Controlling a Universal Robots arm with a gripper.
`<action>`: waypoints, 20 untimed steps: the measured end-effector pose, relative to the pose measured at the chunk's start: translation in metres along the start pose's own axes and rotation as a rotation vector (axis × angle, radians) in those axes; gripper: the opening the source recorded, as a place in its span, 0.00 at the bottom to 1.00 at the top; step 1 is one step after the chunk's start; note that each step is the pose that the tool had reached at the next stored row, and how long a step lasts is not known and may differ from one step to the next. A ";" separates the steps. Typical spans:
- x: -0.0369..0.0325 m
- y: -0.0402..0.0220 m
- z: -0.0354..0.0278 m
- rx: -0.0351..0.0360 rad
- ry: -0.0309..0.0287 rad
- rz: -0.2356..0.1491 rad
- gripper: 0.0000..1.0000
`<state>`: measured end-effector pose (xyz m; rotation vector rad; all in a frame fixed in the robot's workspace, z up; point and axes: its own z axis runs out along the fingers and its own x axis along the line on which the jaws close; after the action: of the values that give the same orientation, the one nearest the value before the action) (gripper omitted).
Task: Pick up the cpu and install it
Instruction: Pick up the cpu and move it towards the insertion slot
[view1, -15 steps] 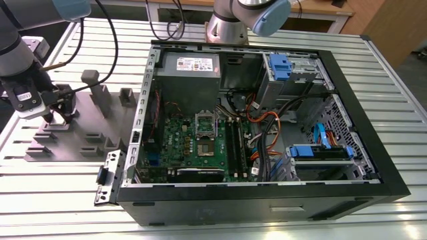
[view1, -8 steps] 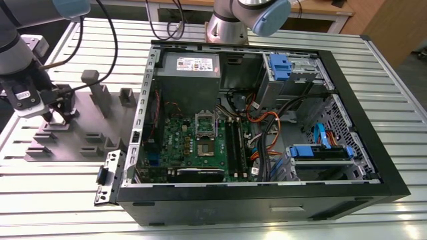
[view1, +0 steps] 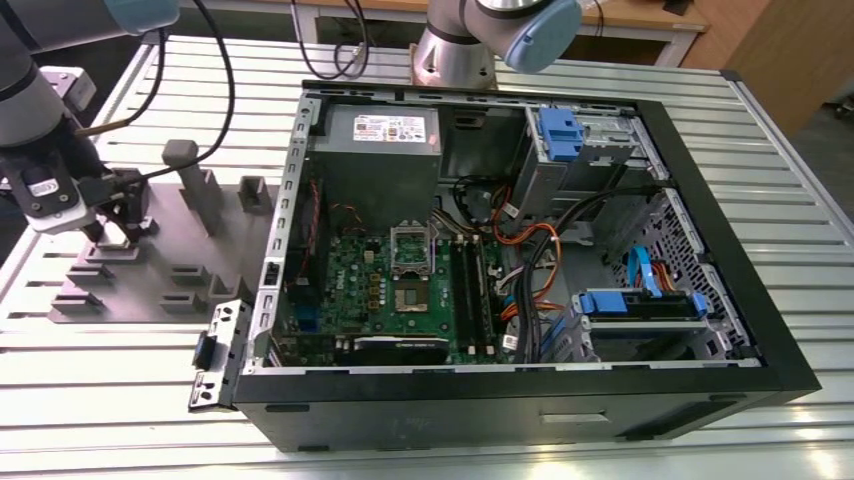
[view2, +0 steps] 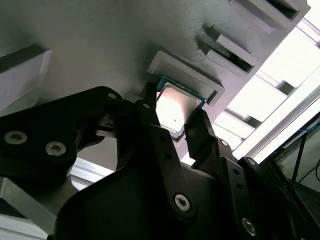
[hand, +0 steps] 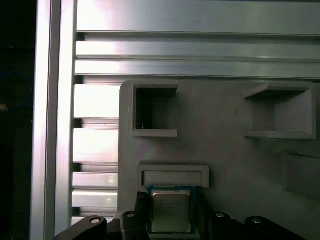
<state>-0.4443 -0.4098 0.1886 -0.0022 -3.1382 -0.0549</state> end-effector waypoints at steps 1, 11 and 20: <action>0.0000 0.0000 -0.0004 0.0002 0.0003 0.000 0.47; 0.0000 0.0002 -0.0050 0.0002 0.0002 0.000 0.47; 0.0000 0.0003 -0.0075 0.0001 0.0002 0.000 0.47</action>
<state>-0.4443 -0.4098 0.1961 -0.0023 -3.1380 -0.0547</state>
